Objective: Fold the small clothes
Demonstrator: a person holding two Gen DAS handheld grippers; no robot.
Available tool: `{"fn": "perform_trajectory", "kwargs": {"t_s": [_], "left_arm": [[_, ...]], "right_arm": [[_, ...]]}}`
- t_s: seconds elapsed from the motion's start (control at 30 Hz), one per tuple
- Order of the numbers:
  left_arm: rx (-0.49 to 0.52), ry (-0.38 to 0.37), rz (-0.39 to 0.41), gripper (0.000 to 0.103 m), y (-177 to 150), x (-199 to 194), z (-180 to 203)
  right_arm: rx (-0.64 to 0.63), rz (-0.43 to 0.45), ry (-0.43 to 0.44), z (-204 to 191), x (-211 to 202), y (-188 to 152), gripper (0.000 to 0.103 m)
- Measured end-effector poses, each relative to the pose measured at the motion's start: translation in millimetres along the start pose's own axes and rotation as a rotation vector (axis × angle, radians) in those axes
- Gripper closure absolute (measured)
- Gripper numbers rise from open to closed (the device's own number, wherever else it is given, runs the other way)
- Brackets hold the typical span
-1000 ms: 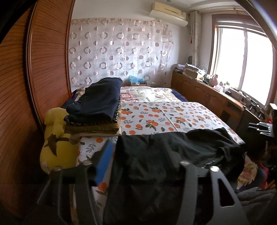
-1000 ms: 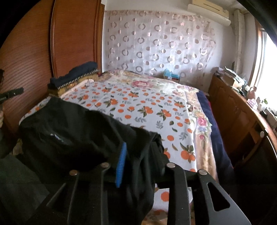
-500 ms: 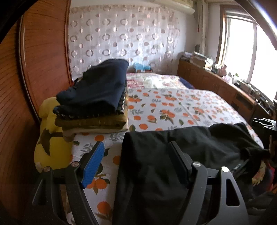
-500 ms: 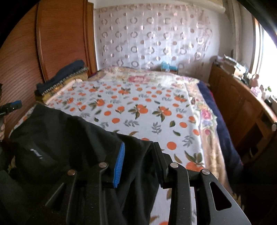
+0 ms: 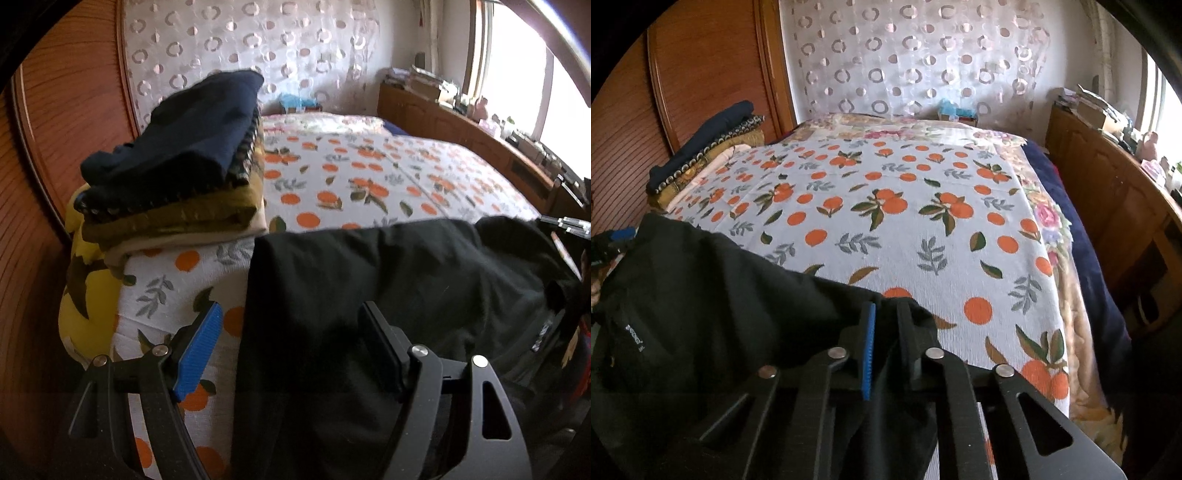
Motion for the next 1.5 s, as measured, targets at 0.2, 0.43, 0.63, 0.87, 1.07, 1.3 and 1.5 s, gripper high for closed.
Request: {"fn": "perform_trajectory", "kwargs": {"t_s": [0.2,0.43,0.63,0.87,1.07,1.3,1.5], "left_arm": [[0.0,-0.002,-0.026,0.027,-0.9,3.6,1.1],[-0.033,-0.016,-0.042,0.027,-1.8,7.7,-4.2],[-0.03,-0.013,-0.044,0.027,-1.3,8.6,-4.3],[-0.029,-0.013,-0.047,0.027,-0.9,8.9,-3.7],[-0.029,-0.001,-0.035,0.027,8.0,6.3,-11.2],[-0.095,-0.047,-0.019,0.027,25.8,11.1,-30.1],[-0.094,-0.074,-0.047,0.031,29.5,24.6,-30.3]], "right_arm": [[0.019,0.065,-0.067,13.1,-5.1,3.9,0.099],[0.04,0.082,-0.097,14.0,-6.1,6.4,0.099],[0.035,0.088,-0.104,12.0,-6.5,4.5,0.099],[0.009,0.049,-0.134,12.2,2.8,0.7,0.047],[0.02,-0.008,-0.122,17.1,14.0,-1.3,0.045],[0.044,-0.034,-0.091,23.4,16.3,3.2,0.045],[0.043,-0.034,-0.09,24.4,16.7,3.0,0.045]]}}
Point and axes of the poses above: each gripper's, at about its wrist camera, not at the fingertips, and x roughly the way its jaws point, z to its right, y to its top, the point moved 2 cm from there along x, roughly the way its jaws point, and after that the axes turned 9 degrees about x, right-handed, at the moved point
